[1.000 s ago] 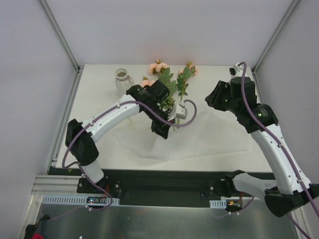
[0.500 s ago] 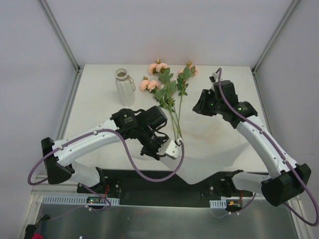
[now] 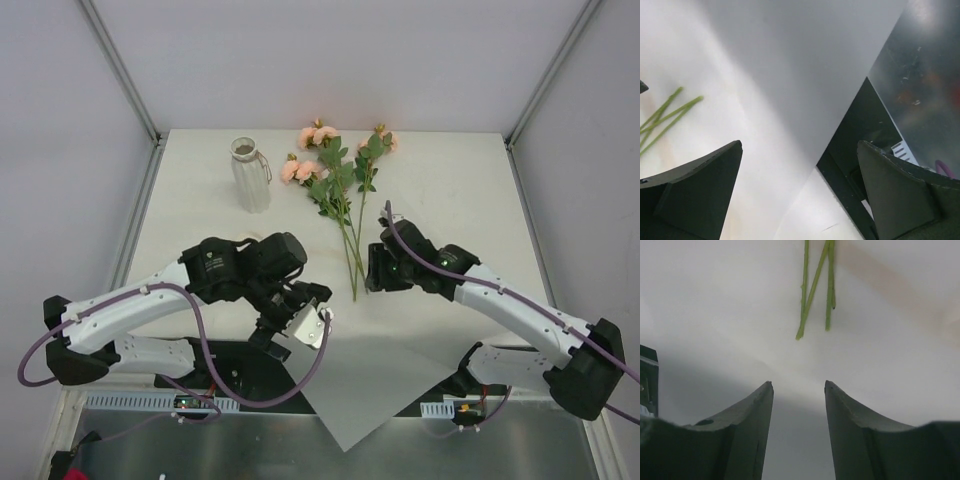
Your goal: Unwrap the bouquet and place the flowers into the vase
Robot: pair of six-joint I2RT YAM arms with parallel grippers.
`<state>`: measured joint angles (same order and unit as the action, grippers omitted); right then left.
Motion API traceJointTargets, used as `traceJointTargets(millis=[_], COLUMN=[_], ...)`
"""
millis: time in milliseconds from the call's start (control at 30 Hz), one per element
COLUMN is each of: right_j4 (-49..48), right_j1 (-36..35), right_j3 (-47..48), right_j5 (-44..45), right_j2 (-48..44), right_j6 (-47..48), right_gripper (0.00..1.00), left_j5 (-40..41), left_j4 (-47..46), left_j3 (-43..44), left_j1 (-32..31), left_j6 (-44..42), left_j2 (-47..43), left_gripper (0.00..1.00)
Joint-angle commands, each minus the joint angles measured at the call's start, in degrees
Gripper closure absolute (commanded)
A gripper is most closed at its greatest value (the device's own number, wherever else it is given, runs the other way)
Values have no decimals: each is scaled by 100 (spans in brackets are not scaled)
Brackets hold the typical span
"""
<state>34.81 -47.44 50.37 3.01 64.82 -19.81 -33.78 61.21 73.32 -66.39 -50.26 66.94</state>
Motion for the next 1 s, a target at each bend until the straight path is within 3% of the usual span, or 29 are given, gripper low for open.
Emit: traceJointTargets(millis=[0,167,200,233,367,433,567,667,967], right_j4=[148,184,280,516,974,1168,1108,932,527], right_j1=[129,753,797,850,886,1052,1465,1597,1633], right_j3=[1155,2721,3559,3968,6113,6990,7504,7374,6758], right_j5=[877,553,517,482,393,333,-45,-2,16], right_j2=[30,1195,1487,2116,3789,4666,5681,6051,6315], right_j6=[179,872,970,1084,1892,2139,2131,2297,2509], right_gripper=[48,48,49,49,50,51,53,55,57], left_j5=[432,978,1013,909,303,-49,-628,-981,-1034], left_j4=[-153,-433,-487,-531,-487,-522,-873,-1234,-1744], left_j3=[524,999,1122,1184,1369,1317,1167,1009,482], left_j1=[-14,494,713,1516,3477,4131,5772,6574,7368], left_j6=[165,718,1059,1254,1826,2037,2581,3108,3303], left_j2=[-198,-453,-453,-384,-58,12,109,223,206], left_gripper=[1,1,1,1,1,1,1,1,1])
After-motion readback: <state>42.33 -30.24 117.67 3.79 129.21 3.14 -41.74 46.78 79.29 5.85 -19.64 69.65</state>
